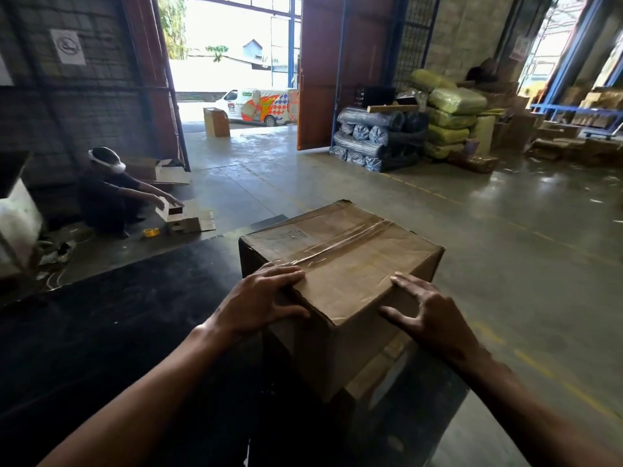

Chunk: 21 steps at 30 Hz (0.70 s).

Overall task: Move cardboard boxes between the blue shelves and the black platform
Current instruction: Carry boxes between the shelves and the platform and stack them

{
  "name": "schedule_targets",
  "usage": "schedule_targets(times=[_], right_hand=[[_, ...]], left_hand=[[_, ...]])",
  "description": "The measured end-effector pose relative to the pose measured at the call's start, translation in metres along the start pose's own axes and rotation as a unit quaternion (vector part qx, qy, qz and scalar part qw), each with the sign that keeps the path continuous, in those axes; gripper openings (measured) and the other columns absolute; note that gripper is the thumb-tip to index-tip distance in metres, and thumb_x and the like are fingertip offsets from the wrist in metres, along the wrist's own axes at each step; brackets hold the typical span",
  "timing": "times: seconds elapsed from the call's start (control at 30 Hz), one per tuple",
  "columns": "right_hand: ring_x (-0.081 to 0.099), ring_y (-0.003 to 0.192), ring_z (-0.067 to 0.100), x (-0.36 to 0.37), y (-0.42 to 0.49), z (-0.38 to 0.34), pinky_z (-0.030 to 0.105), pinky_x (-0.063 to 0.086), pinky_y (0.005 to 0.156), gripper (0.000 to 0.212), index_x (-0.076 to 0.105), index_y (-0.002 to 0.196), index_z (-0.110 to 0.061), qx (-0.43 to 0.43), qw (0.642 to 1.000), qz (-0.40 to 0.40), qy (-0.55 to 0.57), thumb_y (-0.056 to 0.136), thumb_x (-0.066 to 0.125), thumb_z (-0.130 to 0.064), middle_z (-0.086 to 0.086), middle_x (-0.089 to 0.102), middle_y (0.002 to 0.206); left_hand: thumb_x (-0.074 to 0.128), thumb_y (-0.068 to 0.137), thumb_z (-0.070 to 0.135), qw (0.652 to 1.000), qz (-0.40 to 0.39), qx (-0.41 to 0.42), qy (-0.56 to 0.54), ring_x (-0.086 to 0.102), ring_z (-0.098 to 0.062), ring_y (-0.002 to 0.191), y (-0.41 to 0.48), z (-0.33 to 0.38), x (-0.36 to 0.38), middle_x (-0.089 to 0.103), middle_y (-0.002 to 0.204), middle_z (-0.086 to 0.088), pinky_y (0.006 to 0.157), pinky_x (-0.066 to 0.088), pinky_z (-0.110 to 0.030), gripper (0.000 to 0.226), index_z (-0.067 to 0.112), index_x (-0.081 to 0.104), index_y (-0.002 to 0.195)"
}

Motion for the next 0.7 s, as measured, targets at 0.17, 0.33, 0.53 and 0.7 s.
schedule_targets(times=[0.17,0.33,0.53,0.7], right_hand=[[0.027,0.143,0.007,0.012,-0.008,-0.019,0.035,0.026,0.118,0.096,0.047,0.144,-0.022,-0.006,0.999,-0.013,0.038,0.071,0.049,-0.084,-0.008,0.040,0.152],[0.020,0.145,0.007,0.017,-0.009,-0.022,0.025,0.016,0.117,0.086,0.035,0.149,-0.021,-0.025,0.999,-0.020,-0.003,0.080,0.063,-0.064,-0.006,0.032,0.156],[0.017,0.147,0.011,0.024,-0.009,-0.028,0.021,0.010,0.114,0.080,0.034,0.150,-0.018,-0.019,1.000,0.020,-0.002,0.085,0.066,-0.052,-0.002,0.032,0.157],[0.012,0.149,0.016,0.029,-0.005,-0.027,0.020,0.004,0.112,0.084,0.032,0.151,-0.015,-0.002,1.000,0.030,-0.001,0.084,0.067,-0.052,0.001,0.028,0.159]], left_hand=[[0.068,0.071,0.071,0.997,0.041,-0.048,0.044,0.046,-0.013,0.134,0.016,0.033,0.037,0.057,0.139,0.004,0.114,0.036,-0.031,0.080,0.021,0.061,0.133],[0.072,0.077,0.060,0.999,-0.017,-0.008,0.033,0.039,-0.014,0.140,0.035,0.027,0.038,0.050,0.147,0.001,0.115,0.035,-0.041,0.073,0.023,0.057,0.138],[0.041,0.061,0.097,0.992,-0.047,-0.099,0.063,0.020,-0.022,0.149,0.037,-0.051,0.001,0.029,0.159,-0.005,0.120,0.023,-0.049,0.108,0.028,0.048,0.144],[0.064,0.054,0.085,0.982,-0.028,-0.186,0.032,0.034,-0.025,0.142,0.033,-0.078,-0.010,0.035,0.155,-0.005,0.118,0.027,-0.042,0.099,0.041,0.048,0.140]])
Point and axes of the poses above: each hand's wrist, its own y-axis towards the middle knuckle, its own x-axis out of the palm, z = x × y, the point moved 6 cm from there along y, towards the middle knuckle
